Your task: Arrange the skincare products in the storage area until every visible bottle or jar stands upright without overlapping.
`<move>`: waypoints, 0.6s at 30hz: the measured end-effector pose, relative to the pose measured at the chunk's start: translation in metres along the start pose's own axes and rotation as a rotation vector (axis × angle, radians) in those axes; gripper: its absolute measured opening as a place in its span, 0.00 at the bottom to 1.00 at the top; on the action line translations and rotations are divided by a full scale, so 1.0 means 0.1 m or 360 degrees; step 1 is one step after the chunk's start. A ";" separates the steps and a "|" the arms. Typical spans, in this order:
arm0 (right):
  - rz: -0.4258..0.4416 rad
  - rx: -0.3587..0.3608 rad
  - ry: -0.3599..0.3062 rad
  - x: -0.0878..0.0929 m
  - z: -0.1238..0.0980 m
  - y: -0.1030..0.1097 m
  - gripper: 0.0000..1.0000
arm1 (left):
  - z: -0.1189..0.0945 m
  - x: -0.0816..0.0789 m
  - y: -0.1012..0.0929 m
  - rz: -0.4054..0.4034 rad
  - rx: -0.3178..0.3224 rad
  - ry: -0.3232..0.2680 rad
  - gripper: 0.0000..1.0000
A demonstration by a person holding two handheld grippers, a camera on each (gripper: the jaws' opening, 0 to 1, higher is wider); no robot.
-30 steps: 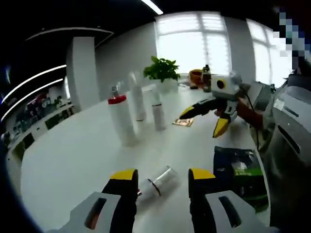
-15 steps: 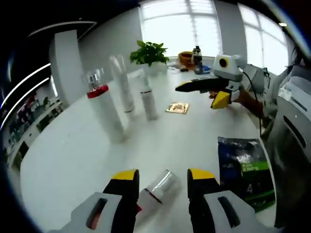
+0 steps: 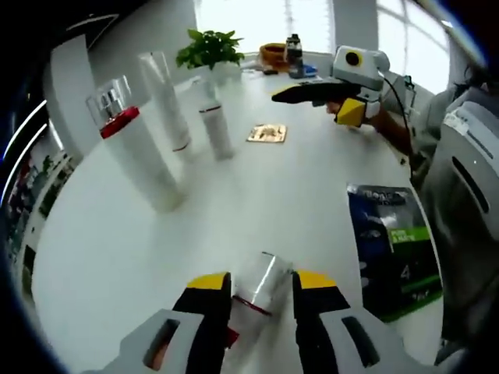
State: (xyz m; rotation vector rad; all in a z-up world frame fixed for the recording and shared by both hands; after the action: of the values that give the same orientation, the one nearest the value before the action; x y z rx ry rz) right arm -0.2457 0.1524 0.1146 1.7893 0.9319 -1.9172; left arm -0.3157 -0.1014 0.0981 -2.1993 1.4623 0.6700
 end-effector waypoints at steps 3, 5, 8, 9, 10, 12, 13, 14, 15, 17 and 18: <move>0.0005 0.0002 0.0004 0.00 -0.02 -0.02 0.54 | 0.03 -0.01 -0.01 0.0031 0.0003 0.0059 0.28; 0.0031 -0.0003 0.0001 -0.01 -0.03 -0.03 0.52 | 0.05 -0.02 -0.02 0.0047 0.0010 0.0102 0.25; 0.0055 -0.0003 -0.0014 -0.02 -0.05 -0.03 0.50 | 0.08 -0.04 -0.03 0.0062 0.0019 0.0155 0.22; 0.0059 0.0002 -0.0019 -0.02 -0.05 -0.03 0.50 | 0.08 -0.05 -0.04 0.0053 0.0020 0.0170 0.22; 0.0054 0.0013 -0.0017 -0.02 -0.06 -0.04 0.50 | 0.07 -0.06 -0.05 0.0046 0.0016 0.0190 0.22; 0.0052 0.0018 -0.0016 -0.02 -0.07 -0.04 0.50 | 0.05 -0.08 -0.06 0.0034 0.0012 0.0215 0.21; 0.0052 0.0020 -0.0015 -0.02 -0.07 -0.04 0.50 | 0.05 -0.09 -0.06 0.0032 0.0012 0.0216 0.21; 0.0054 0.0023 -0.0012 -0.01 -0.08 -0.05 0.50 | 0.02 -0.11 -0.08 0.0019 0.0011 0.0202 0.21; 0.0056 0.0023 -0.0013 -0.01 -0.08 -0.05 0.50 | 0.00 -0.13 -0.08 0.0028 0.0007 0.0174 0.21; 0.0061 0.0023 -0.0009 0.00 -0.08 -0.05 0.50 | -0.03 -0.17 -0.08 0.0066 -0.0016 0.0129 0.20; 0.0066 0.0019 -0.0005 0.01 -0.07 -0.05 0.50 | -0.08 -0.21 -0.07 0.0114 -0.0060 0.0072 0.19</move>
State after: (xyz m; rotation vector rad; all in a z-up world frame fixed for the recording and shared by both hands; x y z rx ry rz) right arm -0.2435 0.1609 0.1153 1.7981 0.8773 -1.9036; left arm -0.3144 -0.0880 0.1172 -2.2129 1.5701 0.6805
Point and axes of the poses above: the point that each gripper's makers call its tool centre point, and the gripper's own axes: z roughly forward along the fingers, y roughly to its left, x roughly out of its underside, the point moved 8 cm from there along -z, roughly backward along the fingers, and after that the axes turned 12 degrees about -z, right-handed, at the moved point
